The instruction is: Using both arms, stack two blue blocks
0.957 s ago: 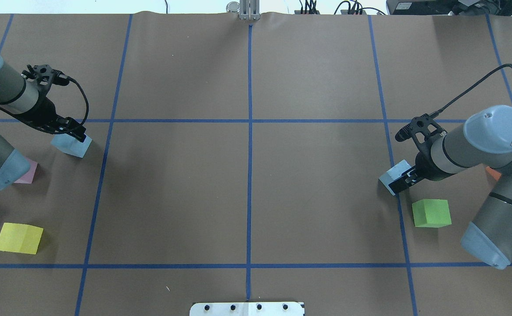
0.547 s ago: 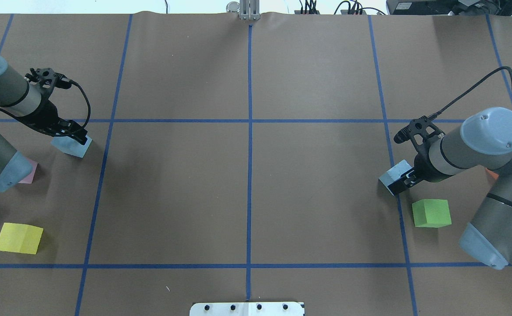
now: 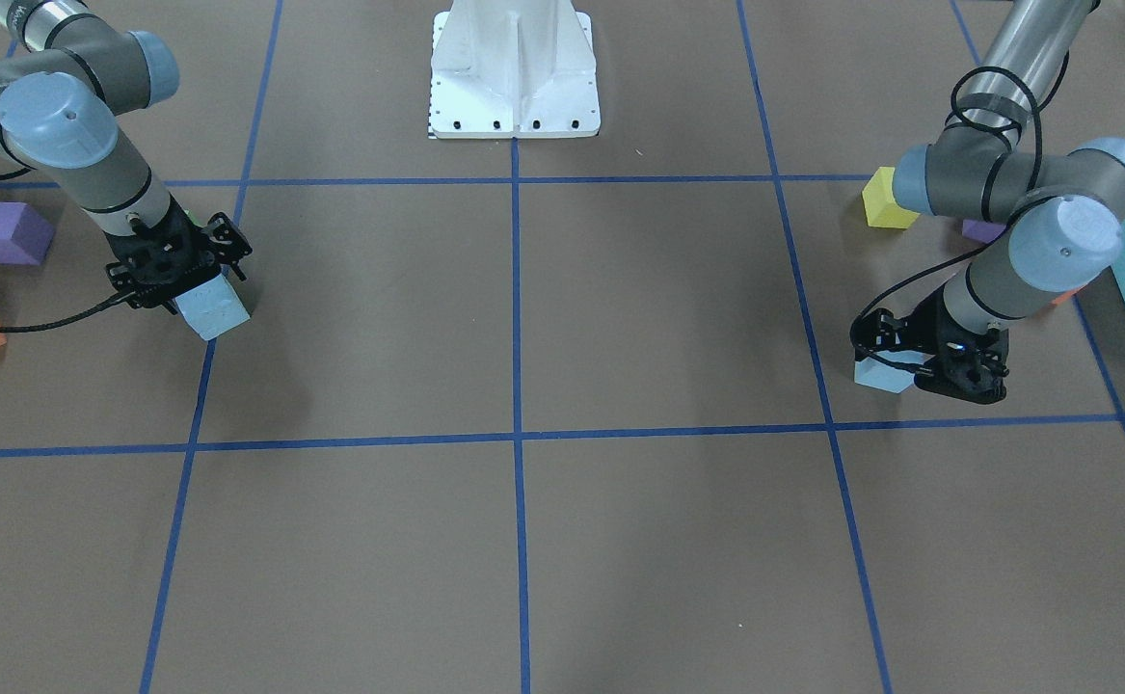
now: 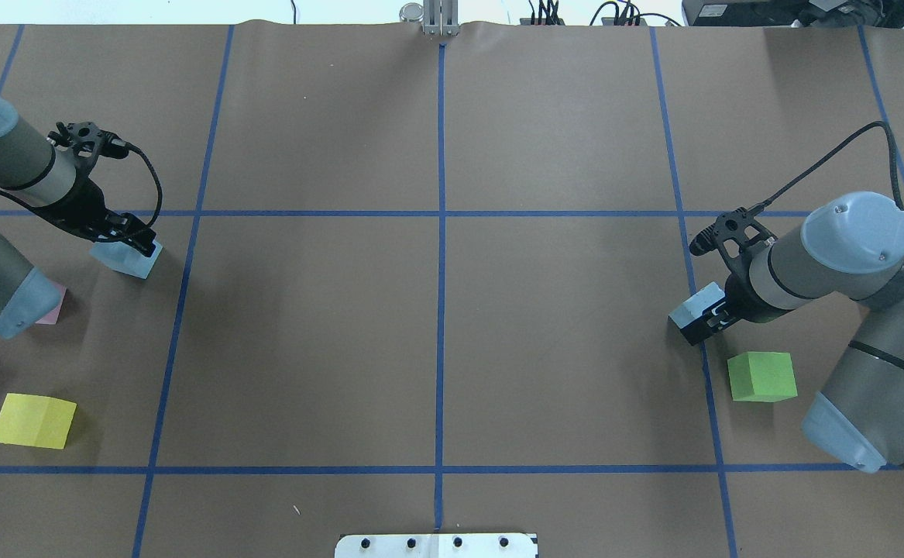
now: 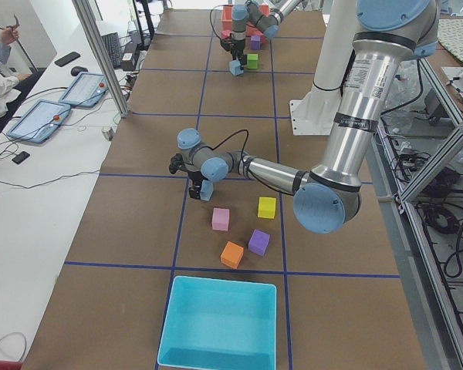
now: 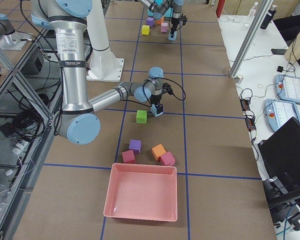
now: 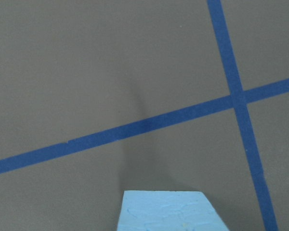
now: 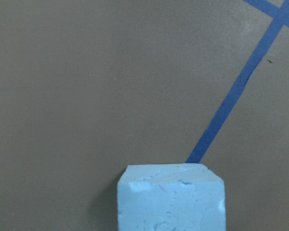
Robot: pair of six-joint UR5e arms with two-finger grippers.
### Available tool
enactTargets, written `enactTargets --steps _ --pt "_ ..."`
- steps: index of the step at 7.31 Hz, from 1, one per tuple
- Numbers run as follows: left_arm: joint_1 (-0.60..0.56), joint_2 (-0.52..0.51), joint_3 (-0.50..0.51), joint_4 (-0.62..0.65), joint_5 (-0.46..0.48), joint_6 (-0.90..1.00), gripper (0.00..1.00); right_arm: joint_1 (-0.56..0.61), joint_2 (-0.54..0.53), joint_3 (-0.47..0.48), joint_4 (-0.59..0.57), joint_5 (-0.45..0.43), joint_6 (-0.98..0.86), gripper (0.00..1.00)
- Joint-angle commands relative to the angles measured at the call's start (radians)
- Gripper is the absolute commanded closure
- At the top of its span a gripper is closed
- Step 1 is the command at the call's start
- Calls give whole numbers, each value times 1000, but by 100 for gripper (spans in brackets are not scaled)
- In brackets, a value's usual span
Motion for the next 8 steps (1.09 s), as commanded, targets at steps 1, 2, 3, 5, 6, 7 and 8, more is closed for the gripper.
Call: enactTargets --steps 1,2,3,5,6,7,8 --pt "2 -1 -2 0 -2 -2 32 -2 11 -7 -2 3 0 17" --pt "1 -1 -6 0 0 -3 48 -2 13 -7 -2 3 -1 24" --pt "2 -1 -11 0 -2 -21 49 0 14 -7 -3 6 -2 28" --pt "2 -2 -14 0 0 -26 49 0 19 -7 -9 9 -3 35" --pt "1 -4 -16 0 0 -26 49 1 19 -7 -11 9 -5 36" --pt "1 -7 -19 0 0 -31 49 18 23 -1 -15 15 -6 36" --pt "1 -12 -31 3 2 -56 49 46 26 3 -18 36 -6 36"
